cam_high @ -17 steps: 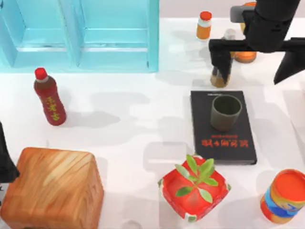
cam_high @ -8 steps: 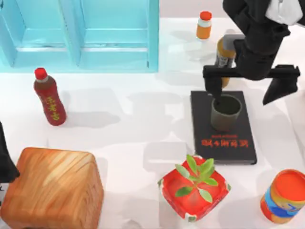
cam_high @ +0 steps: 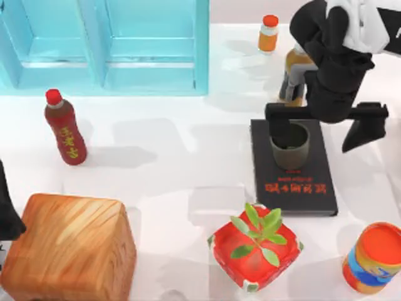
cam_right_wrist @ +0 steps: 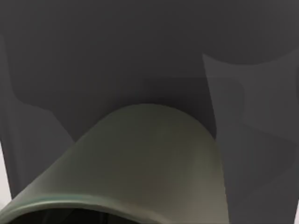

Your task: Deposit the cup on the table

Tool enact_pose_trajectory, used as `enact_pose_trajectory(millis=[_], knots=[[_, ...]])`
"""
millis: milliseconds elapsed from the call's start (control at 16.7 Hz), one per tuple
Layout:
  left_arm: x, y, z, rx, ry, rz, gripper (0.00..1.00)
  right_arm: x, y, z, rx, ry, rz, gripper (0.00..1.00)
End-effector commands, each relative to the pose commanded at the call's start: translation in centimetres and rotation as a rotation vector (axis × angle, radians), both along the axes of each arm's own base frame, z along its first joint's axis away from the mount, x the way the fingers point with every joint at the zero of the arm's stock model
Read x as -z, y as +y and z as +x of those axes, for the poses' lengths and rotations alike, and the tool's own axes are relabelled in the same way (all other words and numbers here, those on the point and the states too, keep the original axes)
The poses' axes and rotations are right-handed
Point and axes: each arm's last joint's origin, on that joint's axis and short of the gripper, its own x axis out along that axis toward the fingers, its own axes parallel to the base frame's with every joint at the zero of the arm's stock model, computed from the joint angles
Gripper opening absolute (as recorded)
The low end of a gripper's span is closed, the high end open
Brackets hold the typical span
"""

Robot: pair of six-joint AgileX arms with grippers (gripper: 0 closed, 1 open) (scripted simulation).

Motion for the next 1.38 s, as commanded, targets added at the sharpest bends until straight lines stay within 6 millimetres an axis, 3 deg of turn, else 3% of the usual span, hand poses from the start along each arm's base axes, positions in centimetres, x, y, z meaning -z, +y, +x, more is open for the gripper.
enact_pose_trajectory(millis=[780, 1380], knots=[[0.0, 0.0, 0.0, 0.0, 0.0, 0.0, 1.0, 0.0, 0.0, 0.0, 0.0, 0.0, 0.0, 0.02], [0.0, 0.0, 0.0, 0.0, 0.0, 0.0, 1.0, -0.17, -0.1, 0.05, 0.003, -0.002, 0.001, 0.0]])
